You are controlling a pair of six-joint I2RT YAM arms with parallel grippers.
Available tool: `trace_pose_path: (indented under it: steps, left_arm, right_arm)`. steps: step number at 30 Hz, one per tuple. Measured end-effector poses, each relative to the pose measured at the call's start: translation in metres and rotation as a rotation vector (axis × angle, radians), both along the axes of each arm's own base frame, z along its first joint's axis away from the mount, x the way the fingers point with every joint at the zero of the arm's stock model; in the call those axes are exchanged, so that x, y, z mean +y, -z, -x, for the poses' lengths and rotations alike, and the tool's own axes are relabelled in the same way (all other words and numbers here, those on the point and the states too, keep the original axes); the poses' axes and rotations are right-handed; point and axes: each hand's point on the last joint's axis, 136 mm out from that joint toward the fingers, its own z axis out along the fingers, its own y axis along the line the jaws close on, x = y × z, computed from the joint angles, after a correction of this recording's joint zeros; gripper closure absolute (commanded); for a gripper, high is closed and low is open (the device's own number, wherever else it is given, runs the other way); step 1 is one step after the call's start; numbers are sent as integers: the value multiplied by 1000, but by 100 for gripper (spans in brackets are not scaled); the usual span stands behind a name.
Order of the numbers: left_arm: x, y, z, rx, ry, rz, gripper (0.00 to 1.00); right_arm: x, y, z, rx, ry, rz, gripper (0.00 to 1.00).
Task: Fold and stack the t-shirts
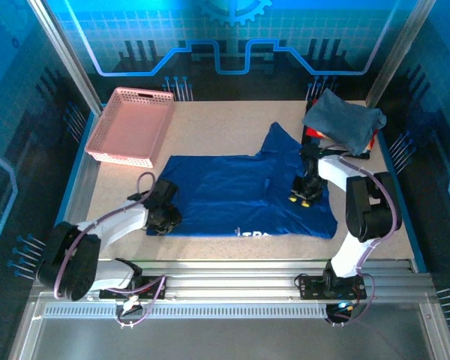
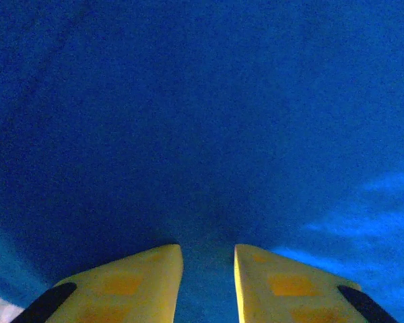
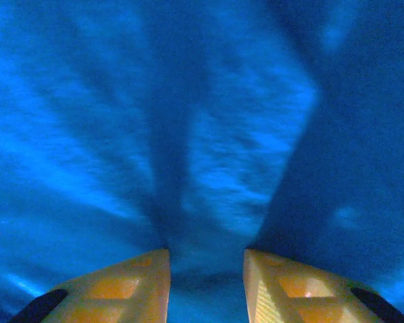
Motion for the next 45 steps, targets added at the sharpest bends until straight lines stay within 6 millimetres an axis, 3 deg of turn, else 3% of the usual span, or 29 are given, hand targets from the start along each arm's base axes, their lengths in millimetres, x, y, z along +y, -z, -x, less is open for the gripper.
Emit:
trace_pose_path:
  steps: [3, 7, 9, 11, 13, 17, 20, 22, 24, 27, 30, 40, 45]
  left_arm:
    - [3, -1, 9, -27, -27, 20, 67]
    - [3, -8, 17, -46, -45, 51, 44]
    - [6, -14, 19, -37, -54, 49, 33]
    - [4, -32, 8, -41, -48, 49, 25]
    - [-5, -65, -25, -93, -24, 63, 24]
    - [-22, -134, -117, -206, 69, 52, 23]
    - [-25, -151, -179, -235, 157, -29, 30]
    - [-22, -140, -206, -206, 208, -95, 38]
    - [-17, -113, -216, -134, 257, -151, 42]
    - [-6, -68, -210, 7, 319, -210, 49]
    - [2, -43, -202, 100, 360, -247, 50]
    - [15, -31, -203, 137, 399, -327, 53]
    - [16, -28, -216, 125, 394, -345, 57]
  right_arm:
    - [-2, 3, 12, 24, 9, 8, 62]
    - [-2, 2, 16, 18, 13, 2, 57]
    - [-2, -1, 15, 14, 10, 2, 49]
    - [-1, -9, 10, 5, 3, -1, 42]
    - [4, -25, -6, -37, -18, -23, 37]
    - [24, -76, -54, -214, -115, -107, 22]
    - [42, -105, -70, -334, -215, -177, 15]
    - [52, -116, -72, -378, -277, -221, 14]
    - [59, -122, -72, -399, -324, -259, 14]
    - [65, -126, -72, -416, -373, -288, 13]
    - [68, -128, -71, -426, -406, -309, 13]
    - [59, -122, -68, -422, -421, -336, 13]
    - [60, -117, -63, -407, -429, -349, 14]
